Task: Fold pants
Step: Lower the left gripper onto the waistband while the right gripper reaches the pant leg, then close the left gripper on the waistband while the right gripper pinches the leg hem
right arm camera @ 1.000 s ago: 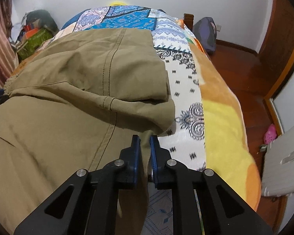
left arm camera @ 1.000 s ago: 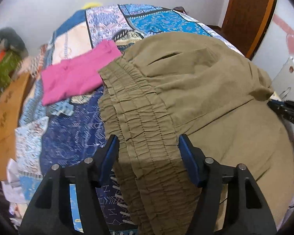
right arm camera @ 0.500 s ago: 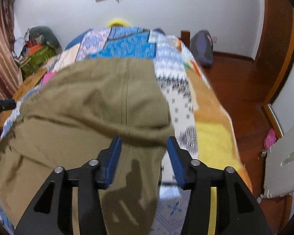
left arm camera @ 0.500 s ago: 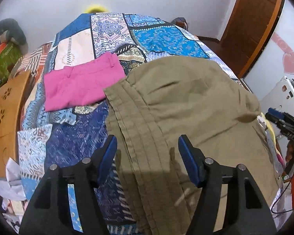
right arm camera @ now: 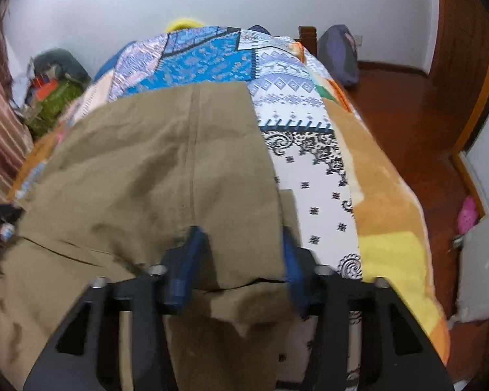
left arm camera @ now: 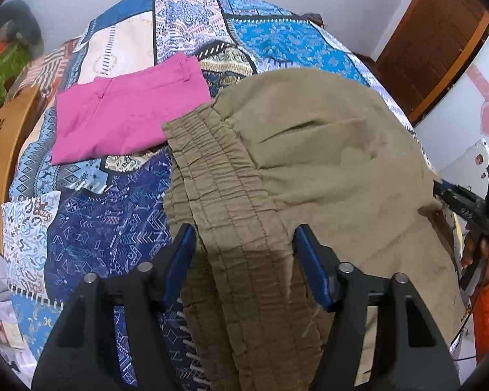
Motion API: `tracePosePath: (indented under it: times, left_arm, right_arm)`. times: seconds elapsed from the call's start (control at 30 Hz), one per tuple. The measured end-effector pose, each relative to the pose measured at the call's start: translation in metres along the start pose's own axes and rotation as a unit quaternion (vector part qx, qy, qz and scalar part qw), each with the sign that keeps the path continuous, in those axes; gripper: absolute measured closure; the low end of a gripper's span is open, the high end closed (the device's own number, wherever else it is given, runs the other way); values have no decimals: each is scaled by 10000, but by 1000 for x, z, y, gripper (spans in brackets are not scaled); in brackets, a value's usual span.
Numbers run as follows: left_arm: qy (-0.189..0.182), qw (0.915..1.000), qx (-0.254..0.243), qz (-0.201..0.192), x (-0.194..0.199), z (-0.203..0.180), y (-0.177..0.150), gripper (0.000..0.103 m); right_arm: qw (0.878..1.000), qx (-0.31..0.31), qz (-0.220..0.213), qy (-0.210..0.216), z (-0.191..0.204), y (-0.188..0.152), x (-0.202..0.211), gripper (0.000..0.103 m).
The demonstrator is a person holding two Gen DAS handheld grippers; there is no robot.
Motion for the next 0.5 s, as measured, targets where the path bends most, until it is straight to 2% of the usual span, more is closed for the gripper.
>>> tracePosePath:
  times: [0.03,0.1,0.23,0.4,0.5]
  left_arm:
    - [12,10000,-37,-20,0,-1,0,48]
    - [176,9996,-212,-82,1,-5,0,50]
    - [241,9987,-438,-93,0,-5,-2,51]
    - [63,9994,-349,-57,-5,5,-5,49]
    - [88,9993,-360,-67,2,1,-5,49]
  right_arm:
    - [10000,25,-2,-59,-1,-1,-1,83]
    - [9999,38,-7,-99,-4,0,-2,87]
    - [9995,220,125,-165,-2,-1,-9,89]
    - [9986,323,322,-262,-1,-1,-11,89]
    - [9989,229,362,-208,-4,-1,-6,88]
Point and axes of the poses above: each gripper's, at about its wrist camera, not at the fingertips, and x roughly against the way its jaws point, z to its left, y to its top, the point moved 4 cm from there along -x, roughly the way its jaws point, and after that the axes turned 2 degrees about x, right-handed, at the moved point
